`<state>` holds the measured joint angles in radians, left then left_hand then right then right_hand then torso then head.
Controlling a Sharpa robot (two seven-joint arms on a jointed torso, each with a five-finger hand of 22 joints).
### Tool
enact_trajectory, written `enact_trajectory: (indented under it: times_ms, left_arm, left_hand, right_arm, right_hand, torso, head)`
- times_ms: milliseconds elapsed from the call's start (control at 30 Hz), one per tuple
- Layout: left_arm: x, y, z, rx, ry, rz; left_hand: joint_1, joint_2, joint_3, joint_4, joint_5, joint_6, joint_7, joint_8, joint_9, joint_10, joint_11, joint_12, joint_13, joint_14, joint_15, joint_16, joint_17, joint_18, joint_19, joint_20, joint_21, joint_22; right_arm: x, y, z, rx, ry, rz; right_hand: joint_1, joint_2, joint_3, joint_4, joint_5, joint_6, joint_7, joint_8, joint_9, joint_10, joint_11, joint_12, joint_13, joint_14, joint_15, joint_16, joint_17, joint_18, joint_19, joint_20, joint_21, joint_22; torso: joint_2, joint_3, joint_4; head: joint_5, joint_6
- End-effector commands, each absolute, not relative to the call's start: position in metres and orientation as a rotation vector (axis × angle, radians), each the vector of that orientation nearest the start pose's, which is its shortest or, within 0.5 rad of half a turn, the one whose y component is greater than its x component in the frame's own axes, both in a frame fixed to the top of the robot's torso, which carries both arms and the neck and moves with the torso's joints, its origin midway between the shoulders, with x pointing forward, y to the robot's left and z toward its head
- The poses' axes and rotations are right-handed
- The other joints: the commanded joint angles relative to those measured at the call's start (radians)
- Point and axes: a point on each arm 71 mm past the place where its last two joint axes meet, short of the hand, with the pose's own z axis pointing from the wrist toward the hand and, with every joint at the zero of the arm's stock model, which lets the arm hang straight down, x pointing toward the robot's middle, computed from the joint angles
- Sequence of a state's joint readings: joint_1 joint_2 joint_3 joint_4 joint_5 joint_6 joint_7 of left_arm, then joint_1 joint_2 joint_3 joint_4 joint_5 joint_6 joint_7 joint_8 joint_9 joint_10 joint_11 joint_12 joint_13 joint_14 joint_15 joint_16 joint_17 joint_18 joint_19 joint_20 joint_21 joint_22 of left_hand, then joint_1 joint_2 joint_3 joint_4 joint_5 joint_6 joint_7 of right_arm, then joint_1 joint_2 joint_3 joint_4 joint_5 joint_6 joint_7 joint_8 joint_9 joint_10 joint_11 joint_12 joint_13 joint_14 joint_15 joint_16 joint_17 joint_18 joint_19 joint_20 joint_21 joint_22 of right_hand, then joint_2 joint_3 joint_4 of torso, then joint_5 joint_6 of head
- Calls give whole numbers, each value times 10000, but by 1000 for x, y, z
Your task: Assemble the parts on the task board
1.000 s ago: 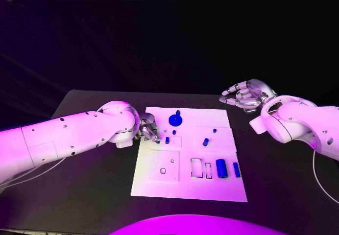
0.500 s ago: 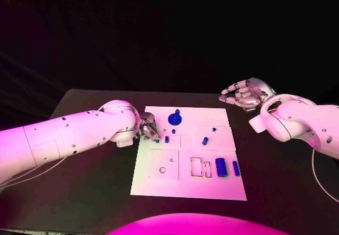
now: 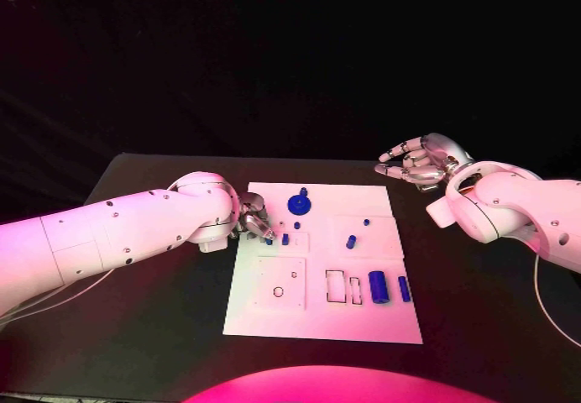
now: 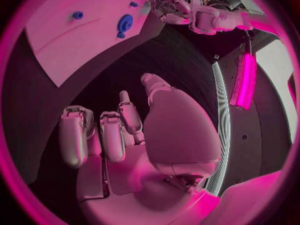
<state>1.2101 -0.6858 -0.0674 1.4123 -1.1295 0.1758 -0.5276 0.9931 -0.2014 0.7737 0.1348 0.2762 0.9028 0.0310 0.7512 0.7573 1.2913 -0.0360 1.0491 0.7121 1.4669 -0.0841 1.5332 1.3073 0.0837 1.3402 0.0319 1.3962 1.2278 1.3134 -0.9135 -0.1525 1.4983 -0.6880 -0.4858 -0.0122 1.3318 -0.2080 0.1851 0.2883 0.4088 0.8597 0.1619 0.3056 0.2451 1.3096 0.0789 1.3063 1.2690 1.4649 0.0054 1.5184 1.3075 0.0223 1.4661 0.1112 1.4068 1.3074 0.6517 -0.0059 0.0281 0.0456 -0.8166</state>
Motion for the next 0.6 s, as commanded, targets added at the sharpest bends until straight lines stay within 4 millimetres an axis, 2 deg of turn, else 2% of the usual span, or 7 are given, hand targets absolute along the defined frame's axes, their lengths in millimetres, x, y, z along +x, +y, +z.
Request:
enact_trajectory:
  times_ms: [33, 167, 400, 600]
  left_arm:
    - [488, 168, -239, -548, 23727, -3969]
    - [489, 169, -239, -586, 23709, -3951]
    - [490, 171, -240, -665, 23670, -3927]
    - [491, 172, -239, -789, 23576, -3927]
  left_hand:
    - [-244, -18, -525, 294, -54, 103, 0, -15, -49, 47, -17, 57, 14, 846, -51, 59, 1896, -52, 32, -64, 10, -11]
    - [-488, -125, -1348, 692, -51, 158, 12, -48, -119, 26, -1, 66, 15, 843, -44, 56, 1888, -56, 42, -56, -3, -10]
    - [-484, -196, -2352, 1179, -54, 188, 26, -93, -196, 6, 8, 69, 13, 842, -36, 56, 1888, -55, 52, -59, -19, -8]
    - [-403, -170, -2770, 1439, -70, 194, 23, -111, -226, -4, 8, 64, 2, 840, -36, 53, 1880, -55, 57, -60, -24, -3]
  right_arm:
    - [499, -260, -172, 5947, 16317, 8570]
    - [499, -260, -172, 5949, 16312, 8568]
    - [499, -260, -172, 5952, 16302, 8564]
    - [499, -260, -172, 5951, 16298, 8565]
  right_hand:
    - [-70, 10, -61, -9, 30, -59, -15, 47, -15, -62, -20, -33, -10, 719, -30, -50, 1174, 170, 246, -45, -26, 1815]
    - [-70, 10, -61, -9, 30, -59, -15, 47, -15, -62, -20, -33, -10, 719, -30, -50, 1174, 170, 246, -45, -26, 1815]
    - [-70, 10, -61, -9, 30, -59, -15, 47, -15, -62, -20, -33, -10, 719, -30, -50, 1174, 170, 246, -45, -26, 1815]
    - [-85, 11, -72, -4, 28, -69, -13, 46, -17, -78, -18, -47, -28, 716, -29, -55, 1163, 173, 241, -45, -38, 1810]
  torso:
    - [-1, -2, -1]
    - [1, -5, 1]
    - [-3, 1, -1]
    - [2, -2, -4]
  head:
    - [1, 12]
    - [-13, 29]
    - [-6, 33]
    - [-12, 51]
